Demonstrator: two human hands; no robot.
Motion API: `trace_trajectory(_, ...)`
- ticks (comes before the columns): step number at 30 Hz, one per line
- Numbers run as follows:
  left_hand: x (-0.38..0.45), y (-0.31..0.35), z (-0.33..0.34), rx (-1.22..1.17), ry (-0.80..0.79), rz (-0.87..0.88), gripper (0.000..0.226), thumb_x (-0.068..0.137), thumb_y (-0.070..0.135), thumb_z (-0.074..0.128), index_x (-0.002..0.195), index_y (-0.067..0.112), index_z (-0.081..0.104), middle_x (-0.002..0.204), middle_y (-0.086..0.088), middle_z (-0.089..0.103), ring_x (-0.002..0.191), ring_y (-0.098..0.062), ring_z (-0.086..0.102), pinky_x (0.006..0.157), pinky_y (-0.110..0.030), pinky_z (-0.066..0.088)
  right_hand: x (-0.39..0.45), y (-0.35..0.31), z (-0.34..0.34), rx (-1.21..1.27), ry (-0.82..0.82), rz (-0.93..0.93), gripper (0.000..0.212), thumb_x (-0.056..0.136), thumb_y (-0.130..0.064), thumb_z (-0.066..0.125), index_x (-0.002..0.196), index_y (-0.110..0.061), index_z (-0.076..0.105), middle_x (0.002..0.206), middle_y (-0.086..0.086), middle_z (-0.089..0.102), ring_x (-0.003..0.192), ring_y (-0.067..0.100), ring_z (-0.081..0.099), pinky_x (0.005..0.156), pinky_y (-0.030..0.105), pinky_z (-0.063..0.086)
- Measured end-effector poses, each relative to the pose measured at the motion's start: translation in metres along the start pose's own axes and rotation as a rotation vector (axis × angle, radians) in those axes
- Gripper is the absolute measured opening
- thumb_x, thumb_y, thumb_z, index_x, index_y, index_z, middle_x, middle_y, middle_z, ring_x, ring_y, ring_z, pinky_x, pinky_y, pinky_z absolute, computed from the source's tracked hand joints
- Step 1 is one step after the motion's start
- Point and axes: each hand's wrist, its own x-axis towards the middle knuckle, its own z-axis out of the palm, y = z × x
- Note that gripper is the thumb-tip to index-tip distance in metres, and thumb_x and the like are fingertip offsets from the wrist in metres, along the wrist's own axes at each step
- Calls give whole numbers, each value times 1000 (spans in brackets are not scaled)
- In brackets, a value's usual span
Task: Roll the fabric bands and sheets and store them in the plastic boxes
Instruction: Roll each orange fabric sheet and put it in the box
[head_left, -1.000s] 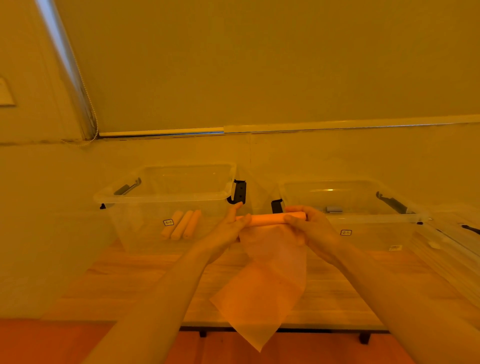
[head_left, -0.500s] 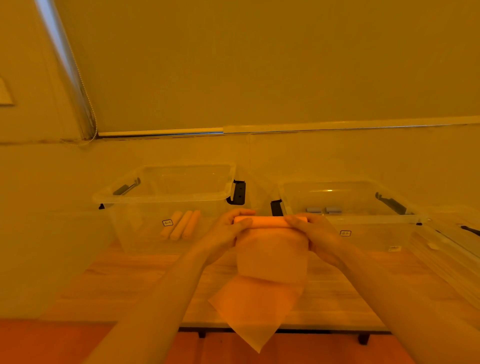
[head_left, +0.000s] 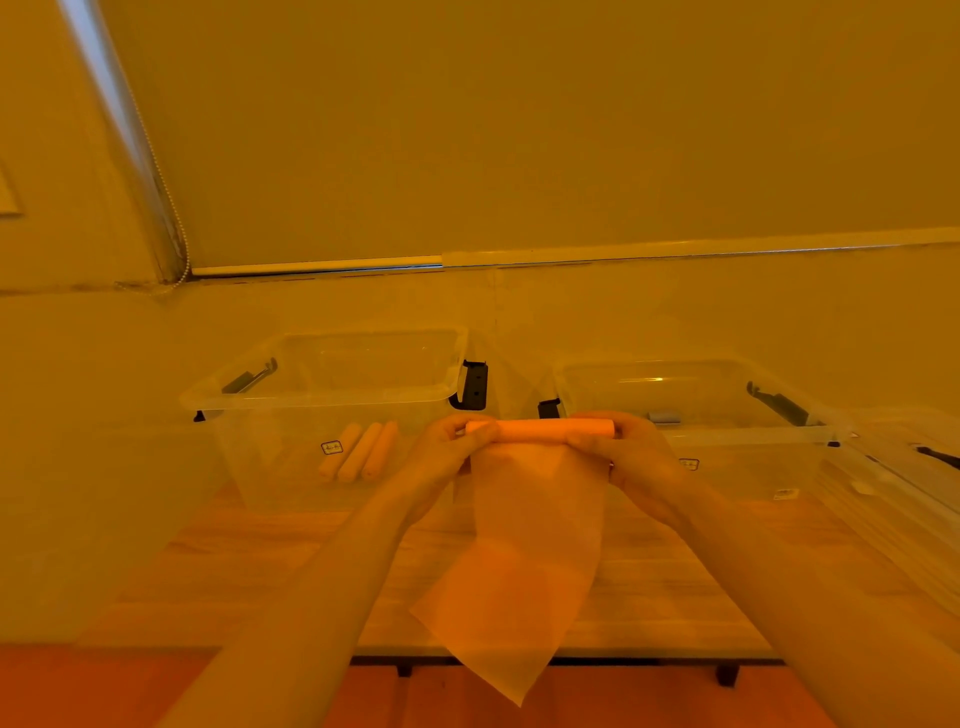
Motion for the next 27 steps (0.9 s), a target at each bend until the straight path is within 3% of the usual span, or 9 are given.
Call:
trace_trajectory(4, -2, 1, 1, 1, 4, 33, 11, 90, 28, 61, 99, 34, 61, 115, 0, 59, 107, -19, 57, 95, -39, 50, 2, 1, -1, 28, -6, 57, 41, 82, -18, 71, 121, -11, 60, 116, 10, 60, 108, 29, 58, 89, 47, 54)
trace_trajectory(7, -1, -1, -1, 10, 9, 47, 12, 91, 27, 59, 101, 35, 60, 116, 1, 58, 108, -19, 55, 95, -38, 49, 1, -1, 1, 58, -18, 122, 30, 86, -29, 65, 109, -10, 65, 104, 10, 64, 96, 25, 62, 71, 36, 56)
trace_trajectory(9, 0, -2, -2, -3, 11, 49, 17, 91, 28, 60, 107, 31, 60, 118, 0, 58, 110, -20, 55, 96, -39, 50, 1, 0, 0, 20, -1, 100, 22, 89, -27, 63, 101, -10, 67, 97, 9, 65, 87, 22, 63, 61, 28, 53)
trace_trajectory(11, 2, -3, -2, -5, 27, 32, 31, 89, 28, 63, 119, 25, 58, 120, -1, 59, 111, -20, 56, 96, -39, 50, 3, 2, -1, -10, 4, 71, 22, 88, -23, 64, 105, -10, 68, 99, 8, 66, 88, 20, 64, 58, 23, 52)
trace_trajectory(13, 3, -4, -2, -8, 43, 8, 40, 87, 28, 65, 126, 20, 57, 120, -2, 60, 110, -20, 57, 94, -37, 50, 4, 2, -2, -9, 6, 57, 29, 86, -18, 68, 113, -9, 65, 103, 7, 65, 91, 19, 63, 58, 21, 53)
trace_trajectory(18, 2, -5, -3, -1, 39, -2, 40, 88, 31, 64, 125, 18, 58, 119, -4, 63, 107, -20, 60, 92, -36, 53, 5, 1, -4, 64, 16, 34, 33, 86, -12, 67, 118, -7, 61, 104, 9, 65, 92, 20, 64, 61, 22, 56)
trace_trajectory(24, -1, -2, -3, -28, 33, 58, 33, 90, 30, 60, 122, 21, 59, 117, -2, 63, 106, -17, 60, 87, -31, 53, 3, 3, 0, 14, 17, 69, 17, 88, -26, 66, 104, -22, 63, 106, 6, 63, 97, 23, 62, 66, 33, 56)
trace_trajectory(27, 0, -4, -3, -47, 37, 51, 31, 89, 29, 63, 119, 24, 60, 118, -2, 62, 108, -19, 59, 91, -35, 52, 2, 3, 1, 54, 25, 67, 20, 88, -28, 65, 106, -17, 65, 107, 8, 64, 96, 24, 62, 64, 32, 55)
